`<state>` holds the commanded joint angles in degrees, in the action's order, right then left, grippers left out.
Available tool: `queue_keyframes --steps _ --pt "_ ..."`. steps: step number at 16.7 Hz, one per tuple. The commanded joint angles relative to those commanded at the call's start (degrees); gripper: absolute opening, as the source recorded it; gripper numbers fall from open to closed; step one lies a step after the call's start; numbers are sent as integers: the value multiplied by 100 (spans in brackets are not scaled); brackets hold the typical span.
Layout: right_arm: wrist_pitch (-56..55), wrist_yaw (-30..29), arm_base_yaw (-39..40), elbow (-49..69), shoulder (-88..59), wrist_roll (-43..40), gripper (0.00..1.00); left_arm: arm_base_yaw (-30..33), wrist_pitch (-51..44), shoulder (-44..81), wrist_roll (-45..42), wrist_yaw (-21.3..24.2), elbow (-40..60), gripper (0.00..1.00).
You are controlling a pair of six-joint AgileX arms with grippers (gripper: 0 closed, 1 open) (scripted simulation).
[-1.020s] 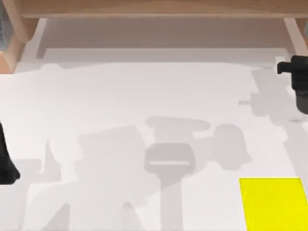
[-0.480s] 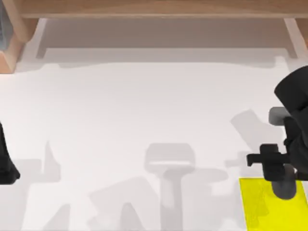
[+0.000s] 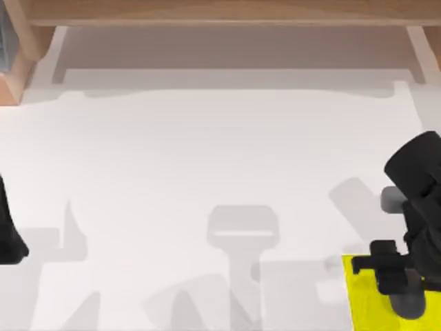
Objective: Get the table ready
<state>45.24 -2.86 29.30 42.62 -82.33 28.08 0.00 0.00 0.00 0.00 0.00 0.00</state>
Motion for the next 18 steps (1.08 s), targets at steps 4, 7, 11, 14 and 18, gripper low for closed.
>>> queue_keyframes --steps 4,7,11,14,18 --pt "9 5 -24 11 -24 5 0 0 0 0 0 0 0 100" --pt "-12 3 -24 53 13 7 0 0 0 0 0 0 0 100" --pt "-72 -1 -28 139 90 11 0 0 0 0 0 0 0 100" --pt "-131 -6 -33 210 156 16 0 0 0 0 0 0 0 100" --pt "-211 -16 -40 290 230 20 0 0 0 0 0 0 0 100"
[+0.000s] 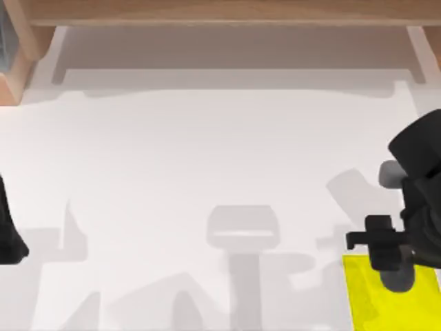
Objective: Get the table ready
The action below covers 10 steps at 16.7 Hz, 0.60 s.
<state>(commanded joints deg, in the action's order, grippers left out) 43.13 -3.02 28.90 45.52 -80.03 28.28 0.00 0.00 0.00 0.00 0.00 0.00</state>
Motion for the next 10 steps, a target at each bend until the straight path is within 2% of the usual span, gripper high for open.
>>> queue_keyframes --steps 10 --pt "-122 -10 12 -40 -15 -10 0 0 0 0 0 0 0 100"
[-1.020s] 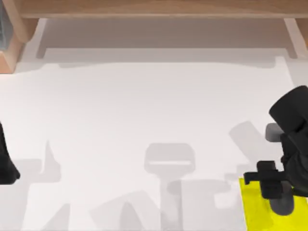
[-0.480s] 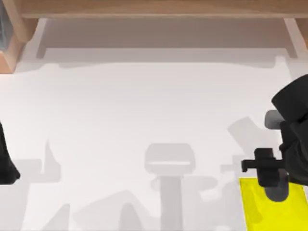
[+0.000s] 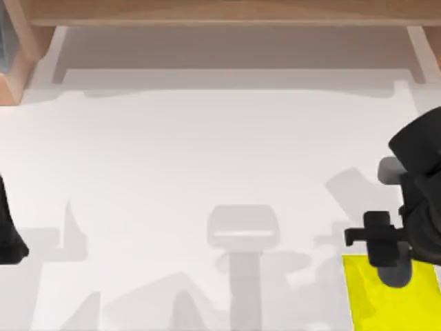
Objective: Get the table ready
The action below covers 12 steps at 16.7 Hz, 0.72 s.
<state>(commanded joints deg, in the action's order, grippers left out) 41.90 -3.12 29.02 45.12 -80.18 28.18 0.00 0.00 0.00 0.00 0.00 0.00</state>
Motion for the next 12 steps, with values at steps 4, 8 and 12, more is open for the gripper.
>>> queue_keyframes --steps 4,8,12 --pt "12 11 15 -171 -150 -10 0 0 0 0 0 0 0 100" --pt "60 26 22 -385 -354 -15 0 0 0 0 0 0 0 100" --pt "60 26 22 -385 -354 -15 0 0 0 0 0 0 0 100"
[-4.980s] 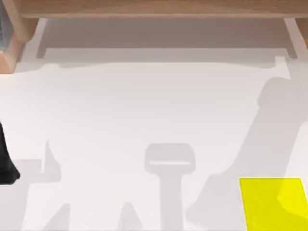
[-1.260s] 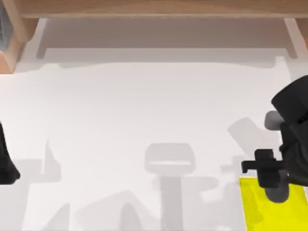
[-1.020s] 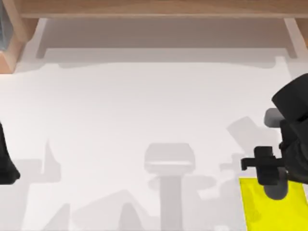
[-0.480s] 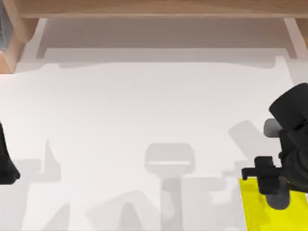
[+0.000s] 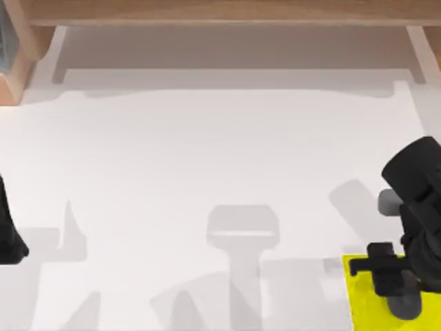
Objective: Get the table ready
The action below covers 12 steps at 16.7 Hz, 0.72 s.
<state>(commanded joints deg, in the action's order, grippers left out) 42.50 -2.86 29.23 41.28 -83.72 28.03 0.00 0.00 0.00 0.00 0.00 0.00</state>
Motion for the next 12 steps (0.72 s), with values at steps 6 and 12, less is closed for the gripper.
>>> queue_keyframes --steps 6,12 --pt "0 0 0 0 0 0 45 0 0 0 0 0 0 100" --pt "0 0 0 0 0 0 90 0 0 0 0 0 0 100"
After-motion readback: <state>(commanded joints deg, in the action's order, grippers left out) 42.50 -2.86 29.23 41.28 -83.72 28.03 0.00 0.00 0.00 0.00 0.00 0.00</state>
